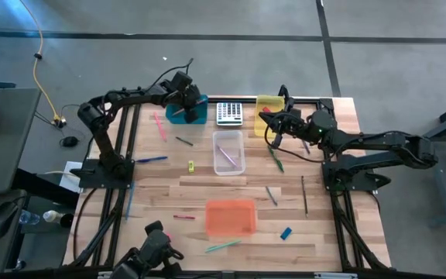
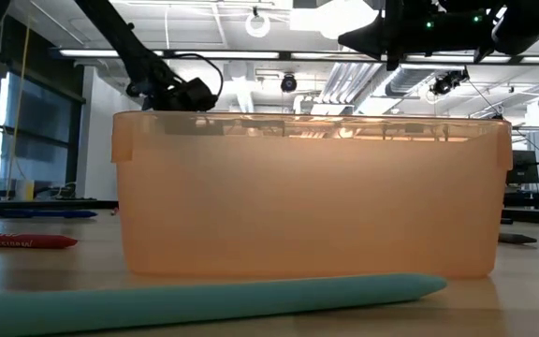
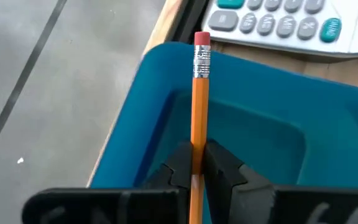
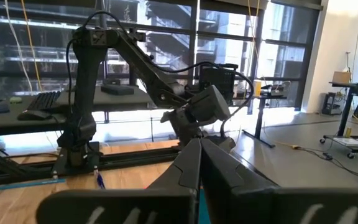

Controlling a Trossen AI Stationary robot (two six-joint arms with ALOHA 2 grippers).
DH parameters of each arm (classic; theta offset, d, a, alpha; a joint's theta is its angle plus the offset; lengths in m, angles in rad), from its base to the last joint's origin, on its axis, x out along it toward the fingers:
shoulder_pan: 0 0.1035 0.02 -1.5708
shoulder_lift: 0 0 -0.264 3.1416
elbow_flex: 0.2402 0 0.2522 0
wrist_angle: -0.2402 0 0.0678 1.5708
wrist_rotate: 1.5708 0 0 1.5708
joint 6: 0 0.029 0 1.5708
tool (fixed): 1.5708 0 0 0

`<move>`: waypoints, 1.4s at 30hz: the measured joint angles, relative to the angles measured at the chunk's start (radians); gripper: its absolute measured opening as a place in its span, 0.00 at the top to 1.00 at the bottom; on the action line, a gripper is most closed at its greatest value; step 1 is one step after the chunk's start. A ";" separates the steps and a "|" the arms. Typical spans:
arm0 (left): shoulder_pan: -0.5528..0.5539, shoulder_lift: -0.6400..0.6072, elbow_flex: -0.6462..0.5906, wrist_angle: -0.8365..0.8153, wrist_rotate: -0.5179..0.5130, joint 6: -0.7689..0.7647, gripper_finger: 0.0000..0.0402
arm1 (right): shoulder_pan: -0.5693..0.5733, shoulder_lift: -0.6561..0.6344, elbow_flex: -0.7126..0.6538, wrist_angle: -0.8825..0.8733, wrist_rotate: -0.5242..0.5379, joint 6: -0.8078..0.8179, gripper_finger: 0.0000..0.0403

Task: Sort crayons/erasers/pens/pencils in bins
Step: Put the yellow pencil into the blue bin, then put the red crayon into the orange bin

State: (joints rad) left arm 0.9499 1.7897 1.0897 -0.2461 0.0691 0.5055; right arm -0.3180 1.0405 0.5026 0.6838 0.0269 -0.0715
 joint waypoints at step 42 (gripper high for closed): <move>-0.285 -0.379 -0.437 0.580 0.197 -0.304 1.00 | 0.000 0.000 0.000 -0.329 0.100 -0.060 1.00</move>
State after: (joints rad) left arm 0.6651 1.4109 0.6531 0.3340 0.2664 0.2011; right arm -0.3176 1.0405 0.5026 0.3546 0.1264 -0.1317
